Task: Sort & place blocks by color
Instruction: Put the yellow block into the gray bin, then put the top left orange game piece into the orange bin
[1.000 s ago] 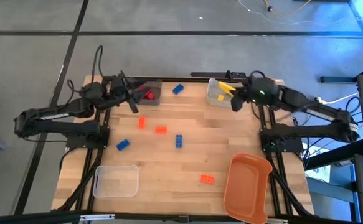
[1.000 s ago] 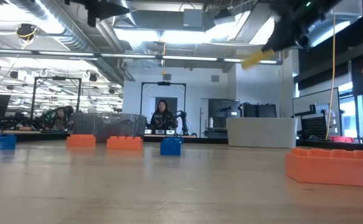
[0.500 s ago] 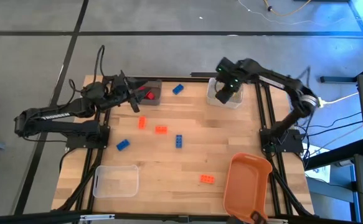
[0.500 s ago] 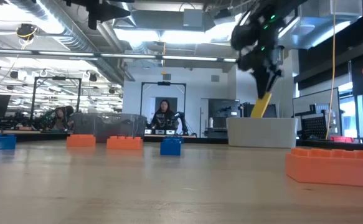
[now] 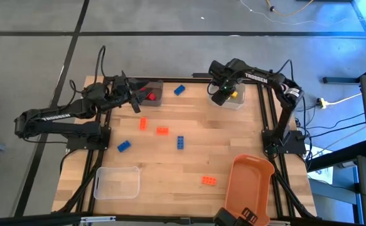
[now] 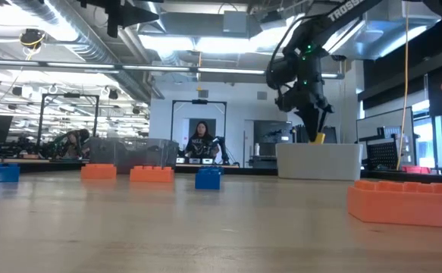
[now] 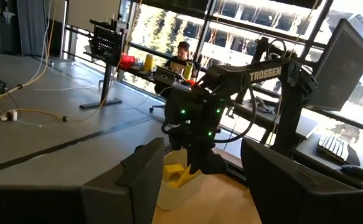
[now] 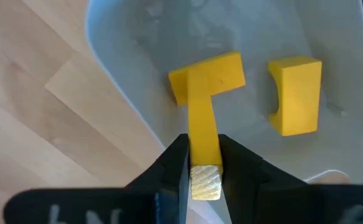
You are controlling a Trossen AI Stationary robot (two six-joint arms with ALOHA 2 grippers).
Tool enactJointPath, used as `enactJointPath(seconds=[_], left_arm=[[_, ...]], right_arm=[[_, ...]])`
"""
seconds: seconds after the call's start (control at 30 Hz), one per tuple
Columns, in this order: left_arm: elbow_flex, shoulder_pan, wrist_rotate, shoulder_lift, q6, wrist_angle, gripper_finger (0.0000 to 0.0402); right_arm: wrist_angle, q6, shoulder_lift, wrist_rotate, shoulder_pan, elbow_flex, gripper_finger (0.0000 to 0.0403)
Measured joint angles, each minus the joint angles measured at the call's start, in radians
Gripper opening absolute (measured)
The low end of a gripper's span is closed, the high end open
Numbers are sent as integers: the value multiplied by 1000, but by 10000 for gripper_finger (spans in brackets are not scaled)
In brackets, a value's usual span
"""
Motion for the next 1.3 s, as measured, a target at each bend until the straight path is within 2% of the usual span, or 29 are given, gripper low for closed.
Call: enactJointPath(seconds=[0.53,0.63,0.9,1.0,1.17,1.3], left_arm=[[0,0,0,0,3,-1,204],[0,0,0,0,3,-1,204],[0,0,-1,0,3,-1,204],[0,1,-3,0,3,-1,204],[0,1,-3,0,3,-1,204],[0,1,-3,0,3,-1,204]], right_arm=[[24,-1,0,-24,-1,-8,84],[43,-1,2,-27,-1,-10,108],[63,-42,2,-20,-1,-10,213],[62,-56,2,-19,-1,0,241],[38,-102,-39,-18,-3,17,254],[43,-125,-138,-41,-3,-5,254]])
